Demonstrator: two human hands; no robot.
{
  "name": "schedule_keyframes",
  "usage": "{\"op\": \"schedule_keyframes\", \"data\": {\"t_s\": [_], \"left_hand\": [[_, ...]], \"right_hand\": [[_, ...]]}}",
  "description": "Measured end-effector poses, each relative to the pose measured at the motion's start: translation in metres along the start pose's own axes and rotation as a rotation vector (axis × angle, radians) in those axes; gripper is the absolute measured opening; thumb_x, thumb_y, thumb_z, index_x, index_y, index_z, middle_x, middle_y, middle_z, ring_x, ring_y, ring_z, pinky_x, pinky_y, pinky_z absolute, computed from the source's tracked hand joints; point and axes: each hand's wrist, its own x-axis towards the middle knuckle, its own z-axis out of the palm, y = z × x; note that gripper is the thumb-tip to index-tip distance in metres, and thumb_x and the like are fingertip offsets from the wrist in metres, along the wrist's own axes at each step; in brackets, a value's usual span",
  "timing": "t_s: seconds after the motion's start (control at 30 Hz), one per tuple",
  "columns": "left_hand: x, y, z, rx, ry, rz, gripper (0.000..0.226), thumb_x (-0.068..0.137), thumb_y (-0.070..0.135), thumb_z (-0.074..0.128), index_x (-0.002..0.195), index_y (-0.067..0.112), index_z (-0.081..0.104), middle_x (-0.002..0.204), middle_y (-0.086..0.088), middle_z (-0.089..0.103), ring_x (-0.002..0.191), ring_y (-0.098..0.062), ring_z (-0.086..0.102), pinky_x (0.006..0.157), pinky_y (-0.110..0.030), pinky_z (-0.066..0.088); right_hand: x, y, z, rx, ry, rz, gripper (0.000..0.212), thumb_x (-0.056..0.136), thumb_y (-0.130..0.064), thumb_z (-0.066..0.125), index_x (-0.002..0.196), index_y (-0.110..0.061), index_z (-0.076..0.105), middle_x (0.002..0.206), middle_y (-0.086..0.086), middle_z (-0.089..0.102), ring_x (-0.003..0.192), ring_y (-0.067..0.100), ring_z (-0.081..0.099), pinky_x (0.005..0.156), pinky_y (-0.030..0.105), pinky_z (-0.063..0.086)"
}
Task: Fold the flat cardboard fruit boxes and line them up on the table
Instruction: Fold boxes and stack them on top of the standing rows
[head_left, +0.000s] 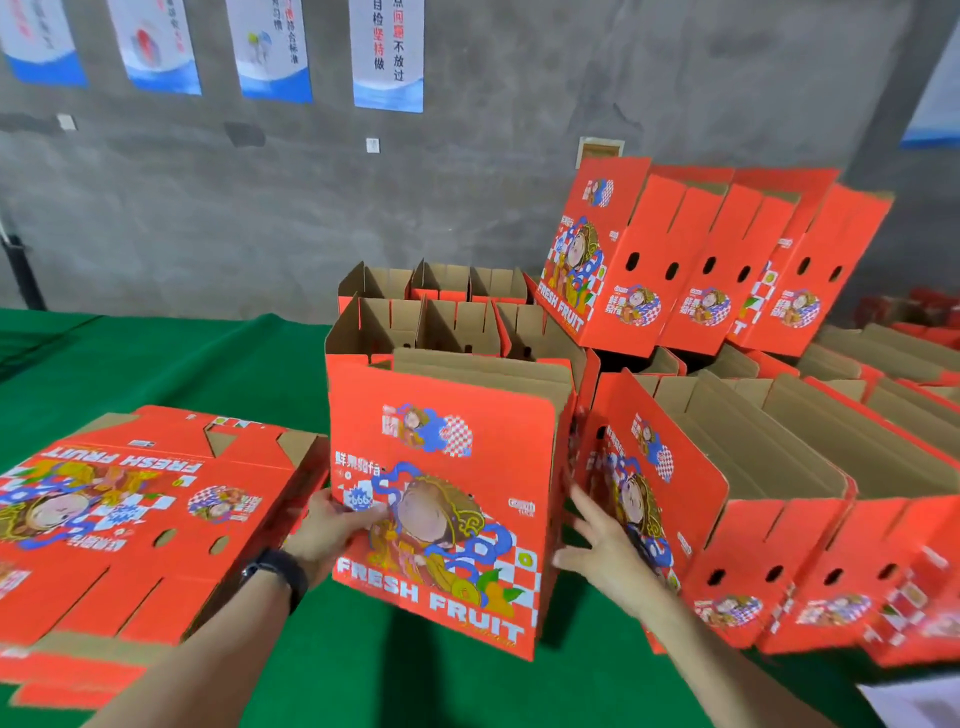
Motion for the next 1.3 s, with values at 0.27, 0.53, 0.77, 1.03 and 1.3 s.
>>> {"op": "schedule_keyframes", "data": {"t_s": [0.27, 0.53, 0.77, 1.03, 1.3], "left_hand": [[0.010, -0.007, 0.007, -0.127, 0.030, -0.121, 0.037, 0.090, 0.046, 0.051, 0.079, 0.011, 0.053, 0.060, -0.006, 0.050, 0.054, -0.019, 0.045, 0.059, -0.031, 0.036], [0.015, 0.007, 0.007, 0.057, 0.033, -0.074, 0.056, 0.076, 0.066, 0.049, 0.081, 0.010, 0.058, 0.057, -0.004, 0.060, 0.065, -0.025, 0.055, 0.067, -0.035, 0.050], [0.020, 0.068, 0.018, 0.059, 0.090, 0.241, 0.059, 0.082, 0.064, 0.046, 0.096, 0.008, 0.061, 0.077, -0.009, 0.062, 0.064, -0.019, 0.051, 0.063, -0.026, 0.044], [0.015, 0.148, 0.066, 0.152, -0.040, 0.718, 0.051, 0.087, 0.012, 0.063, 0.132, 0.032, 0.048, 0.128, 0.012, 0.058, 0.114, -0.005, 0.056, 0.097, -0.023, 0.045], [0.065, 0.169, 0.128, 0.454, -0.158, 0.703, 0.066, 0.093, -0.005, 0.047, 0.149, 0.018, 0.022, 0.138, 0.002, 0.038, 0.112, -0.005, 0.045, 0.105, -0.025, 0.040]], "right_hand": [[-0.014, 0.002, 0.016, -0.163, 0.234, -0.183, 0.056, 0.084, -0.015, 0.073, 0.127, -0.037, 0.045, 0.123, -0.021, 0.046, 0.106, 0.001, 0.052, 0.084, 0.015, 0.047], [-0.018, -0.039, 0.011, -0.217, 0.102, -0.234, 0.029, 0.084, -0.024, 0.069, 0.091, -0.033, 0.043, 0.082, 0.014, 0.057, 0.062, 0.029, 0.053, 0.060, 0.041, 0.049], [-0.014, -0.130, -0.013, -0.346, 0.190, -0.483, 0.038, 0.068, -0.045, 0.066, 0.090, -0.037, 0.037, 0.053, 0.010, 0.056, 0.044, 0.025, 0.058, 0.044, 0.030, 0.044], [0.056, -0.200, -0.034, -0.224, 0.445, -0.612, 0.036, 0.081, -0.025, 0.070, 0.084, -0.028, 0.034, 0.055, 0.014, 0.055, 0.055, 0.037, 0.063, 0.061, 0.056, 0.052], [0.177, -0.200, -0.020, -0.396, 0.758, -0.649, 0.038, 0.077, -0.015, 0.073, 0.085, -0.014, 0.036, 0.089, 0.007, 0.043, 0.078, 0.018, 0.035, 0.065, 0.028, 0.019]]}}
